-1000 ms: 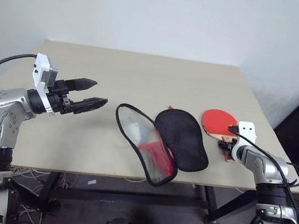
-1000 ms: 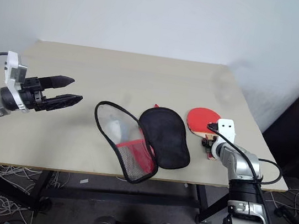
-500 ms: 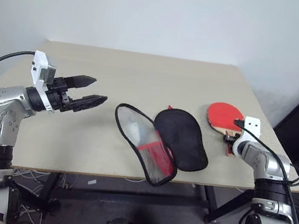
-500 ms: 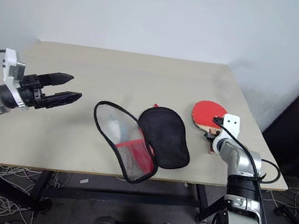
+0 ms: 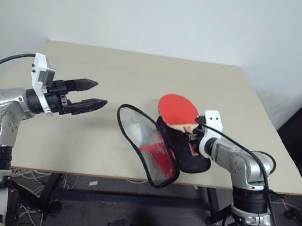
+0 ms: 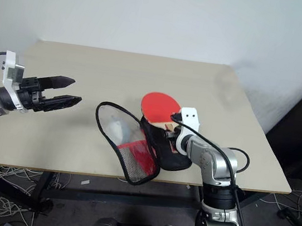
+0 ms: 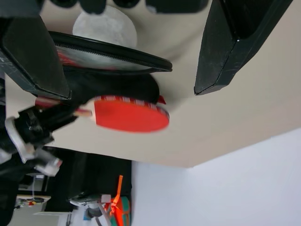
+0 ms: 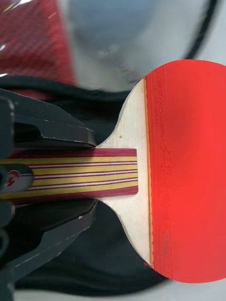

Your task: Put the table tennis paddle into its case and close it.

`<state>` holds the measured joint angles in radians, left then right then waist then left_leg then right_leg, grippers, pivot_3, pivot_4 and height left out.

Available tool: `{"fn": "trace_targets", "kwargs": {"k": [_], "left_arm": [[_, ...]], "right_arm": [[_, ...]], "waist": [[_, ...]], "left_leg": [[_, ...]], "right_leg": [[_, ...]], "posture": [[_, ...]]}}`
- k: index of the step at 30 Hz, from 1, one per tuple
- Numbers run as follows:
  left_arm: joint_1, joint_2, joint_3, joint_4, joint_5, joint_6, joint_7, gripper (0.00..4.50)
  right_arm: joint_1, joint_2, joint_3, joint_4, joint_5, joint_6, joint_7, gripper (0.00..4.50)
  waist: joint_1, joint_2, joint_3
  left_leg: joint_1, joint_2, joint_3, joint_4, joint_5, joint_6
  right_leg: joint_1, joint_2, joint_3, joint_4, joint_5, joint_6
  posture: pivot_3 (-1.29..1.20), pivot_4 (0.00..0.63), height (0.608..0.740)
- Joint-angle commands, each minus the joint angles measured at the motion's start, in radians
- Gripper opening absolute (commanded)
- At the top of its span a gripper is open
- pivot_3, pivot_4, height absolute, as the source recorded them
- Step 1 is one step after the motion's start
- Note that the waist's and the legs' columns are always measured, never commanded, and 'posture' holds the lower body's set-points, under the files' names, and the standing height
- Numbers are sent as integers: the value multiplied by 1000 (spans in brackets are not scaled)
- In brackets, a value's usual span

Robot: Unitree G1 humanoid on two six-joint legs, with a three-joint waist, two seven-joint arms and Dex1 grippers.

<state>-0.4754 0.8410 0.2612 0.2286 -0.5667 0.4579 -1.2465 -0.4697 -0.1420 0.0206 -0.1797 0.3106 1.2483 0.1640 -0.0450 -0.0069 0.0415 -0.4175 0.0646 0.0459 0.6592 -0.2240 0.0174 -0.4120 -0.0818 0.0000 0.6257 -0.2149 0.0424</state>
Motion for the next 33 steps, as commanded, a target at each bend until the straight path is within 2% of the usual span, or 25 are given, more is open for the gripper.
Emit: {"fn": "trace_targets", "kwargs": {"k": [1,18,28,33], "left_arm": [[-14,27,19,-24,-17,5,-18,4500],[-21,23,12,-19,-5,-10,-24,4500],[-19,27,12,-13,1,-19,-27,4500],[-17,33,15,-7,4,-22,-31,4500]], "right_arm": [[-2,-10,13,-65,-16,-5,-16,1191],[57,-34,61,3,-75,-81,-15,1191],[51,-48,47,-55,-52,-38,22,4391],[-3,-110,0,-158,13,21,101,4473]], "waist": [[-1,0,0],[0,0,0],[0,0,0],[0,0,0]], "left_leg": [[0,0,0,0,0,0],[0,0,0,0,0,0],[0,0,0,0,0,0],[0,0,0,0,0,0]], "right_leg": [[0,0,0,0,0,0],[0,0,0,0,-2,3],[0,0,0,0,-2,3],[0,0,0,0,-2,3]], "posture": [[0,0,740],[0,0,740],[0,0,740],[0,0,740]]}}
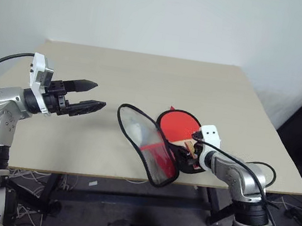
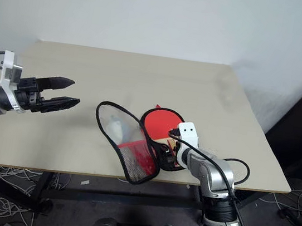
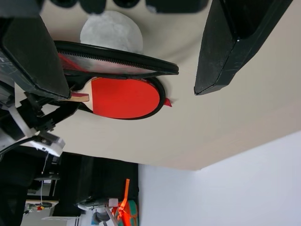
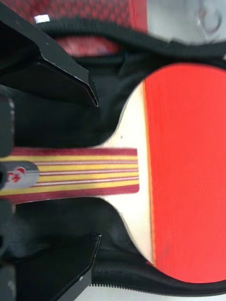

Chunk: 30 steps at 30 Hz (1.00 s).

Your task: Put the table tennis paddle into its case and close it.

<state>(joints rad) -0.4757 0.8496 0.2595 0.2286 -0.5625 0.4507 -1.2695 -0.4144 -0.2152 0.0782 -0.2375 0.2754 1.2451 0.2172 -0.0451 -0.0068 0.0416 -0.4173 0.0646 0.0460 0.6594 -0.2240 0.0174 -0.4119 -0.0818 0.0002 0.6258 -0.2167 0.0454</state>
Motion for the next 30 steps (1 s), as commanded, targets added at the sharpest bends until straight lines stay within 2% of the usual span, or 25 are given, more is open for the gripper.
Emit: {"fn": "trace_targets", "kwargs": {"k": [1,6,10,21,30], "left_arm": [[-18,27,17,-3,0,-14,-10,4500],[-33,32,7,-2,2,-4,-12,4500],[-17,28,11,-45,-16,23,-3,4500],[79,31,52,-121,-37,48,25,4500],[81,32,57,-122,-34,56,24,4500]], "right_arm": [[-74,-52,-74,-118,71,39,72,4473],[-133,-156,-130,-178,167,26,204,4473],[-111,-285,-156,-161,195,-127,347,4473],[-51,-536,-186,-56,196,-480,653,4473],[-19,-638,-218,55,210,-663,827,4473]], "waist": [[0,0,0],[0,0,0],[2,-1,0],[1,-1,0],[2,-1,1]], "left_leg": [[0,0,0,0,0,0],[0,0,0,0,0,0],[0,0,-1,0,0,0],[1,0,0,0,0,0],[1,0,0,0,0,0]], "right_leg": [[0,0,0,0,0,0],[0,0,0,0,-1,1],[1,-1,-1,-1,-2,-1],[1,-1,0,-1,-2,-1],[1,-1,-1,-1,-2,-1]], "posture": [[0,0,740],[0,0,740],[0,0,740],[0,0,740],[0,0,740]]}}
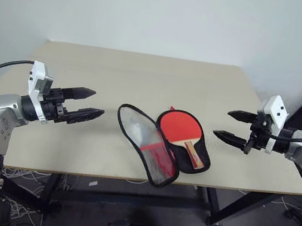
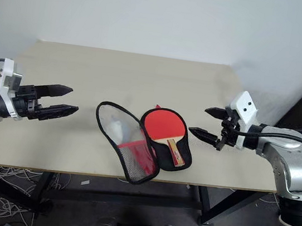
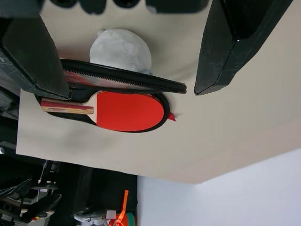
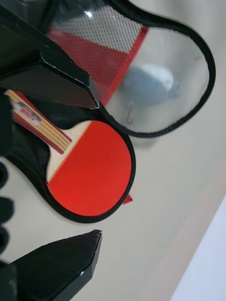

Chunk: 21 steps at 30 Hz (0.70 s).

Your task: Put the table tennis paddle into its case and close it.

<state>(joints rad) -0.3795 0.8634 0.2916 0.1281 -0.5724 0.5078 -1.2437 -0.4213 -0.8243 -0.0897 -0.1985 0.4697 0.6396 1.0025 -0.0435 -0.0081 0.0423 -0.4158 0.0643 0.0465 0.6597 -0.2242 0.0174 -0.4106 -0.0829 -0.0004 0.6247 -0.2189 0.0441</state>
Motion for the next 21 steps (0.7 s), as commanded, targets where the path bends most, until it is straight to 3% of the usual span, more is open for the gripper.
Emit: {"fn": "trace_targets", "kwargs": {"k": [1,8,9,12,18,21], "left_arm": [[-16,18,24,-19,-23,-2,-2,4500],[-4,11,34,22,-14,-17,0,4500],[1,9,37,33,-10,-24,2,4302],[13,2,37,57,-4,-35,9,3532],[24,-4,26,76,-3,-32,16,1371],[37,-5,-20,91,65,-88,37,242]], "right_arm": [[-10,-39,-56,32,23,-61,64,4473],[-37,-58,-59,93,31,-80,114,4473],[-36,-58,-59,91,30,-78,111,4494],[-19,-61,-64,81,30,-78,108,4500],[6,-65,-74,59,34,-68,97,4500],[5,-67,-76,56,29,-64,89,4500]], "waist": [[0,0,0],[0,0,0],[0,0,0],[0,0,0],[1,0,0],[1,0,0]], "left_leg": [[0,0,0,0,0,0],[0,0,0,0,0,0],[0,0,0,0,0,0],[0,0,0,0,0,0],[0,0,0,0,0,0],[0,0,0,0,0,0]], "right_leg": [[0,0,0,0,0,0],[0,0,0,0,0,0],[0,0,0,0,0,0],[0,0,0,0,0,0],[0,0,0,0,0,0],[0,0,0,0,0,0]], "posture": [[0,0,740],[0,0,740],[0,0,740],[0,0,740],[0,0,740],[0,0,740]]}}
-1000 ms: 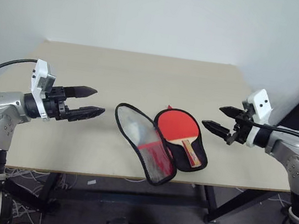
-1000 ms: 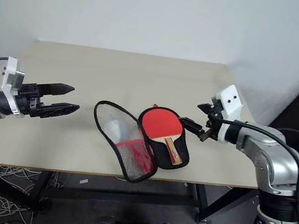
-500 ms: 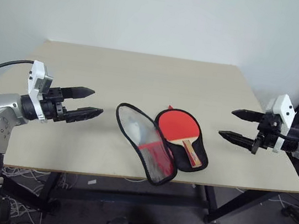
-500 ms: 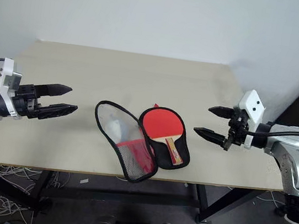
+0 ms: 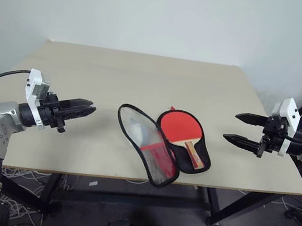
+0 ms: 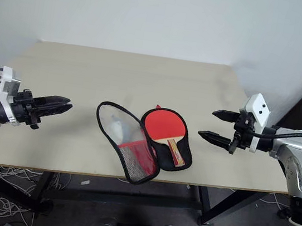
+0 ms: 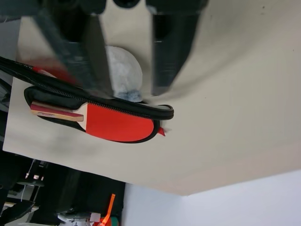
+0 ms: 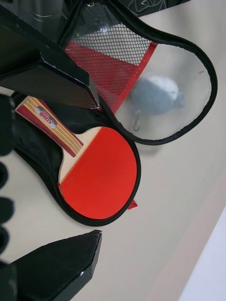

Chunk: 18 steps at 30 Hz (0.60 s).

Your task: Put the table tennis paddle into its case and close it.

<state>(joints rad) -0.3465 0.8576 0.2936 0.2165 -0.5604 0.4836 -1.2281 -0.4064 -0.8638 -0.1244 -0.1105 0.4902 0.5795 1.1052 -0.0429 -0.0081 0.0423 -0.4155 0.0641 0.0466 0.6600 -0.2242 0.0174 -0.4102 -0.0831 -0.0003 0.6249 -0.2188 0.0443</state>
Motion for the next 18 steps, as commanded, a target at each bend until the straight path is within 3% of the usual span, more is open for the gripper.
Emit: {"fn": "trace_targets", "kwargs": {"k": [1,12,18], "left_arm": [[6,-2,-31,6,65,-70,27,33],[-3,-157,-166,-38,92,-2,127,33],[-48,-241,-200,-58,66,17,138,33]], "right_arm": [[-11,-28,-41,-32,7,-3,-17,4500],[-4,-41,-50,-68,16,23,-49,4500],[38,-101,-36,-93,-4,-14,17,4500]], "waist": [[0,0,0],[-1,0,0],[2,0,0]], "left_leg": [[0,0,0,0,0,0],[0,0,0,0,0,0],[0,-1,0,1,0,0]], "right_leg": [[0,0,0,0,0,0],[0,0,0,0,0,0],[1,0,0,0,0,0]], "posture": [[0,0,740],[0,0,740],[0,0,740]]}}
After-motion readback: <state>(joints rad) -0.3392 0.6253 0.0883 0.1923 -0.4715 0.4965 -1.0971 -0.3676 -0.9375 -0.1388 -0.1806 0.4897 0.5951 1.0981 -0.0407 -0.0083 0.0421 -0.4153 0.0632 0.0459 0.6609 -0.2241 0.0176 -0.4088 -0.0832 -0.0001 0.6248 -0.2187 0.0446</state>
